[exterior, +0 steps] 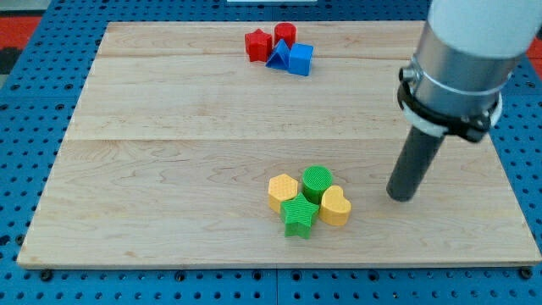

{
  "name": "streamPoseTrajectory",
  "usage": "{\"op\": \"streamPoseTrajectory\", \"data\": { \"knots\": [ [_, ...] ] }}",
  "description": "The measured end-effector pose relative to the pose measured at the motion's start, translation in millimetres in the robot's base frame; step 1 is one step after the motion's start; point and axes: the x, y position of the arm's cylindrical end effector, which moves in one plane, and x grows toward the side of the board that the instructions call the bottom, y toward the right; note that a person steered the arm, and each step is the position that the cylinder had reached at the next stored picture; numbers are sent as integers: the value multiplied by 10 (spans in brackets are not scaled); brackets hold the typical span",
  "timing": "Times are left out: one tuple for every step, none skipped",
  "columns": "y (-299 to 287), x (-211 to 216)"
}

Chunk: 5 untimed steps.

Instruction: Push the yellow heart between the green blocks

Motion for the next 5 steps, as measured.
{"op": "streamPoseTrajectory", "data": {
  "knots": [
    [-505,122],
    [-536,122],
    [-566,122],
    [-751,118],
    [-848,117]
  ]
}}
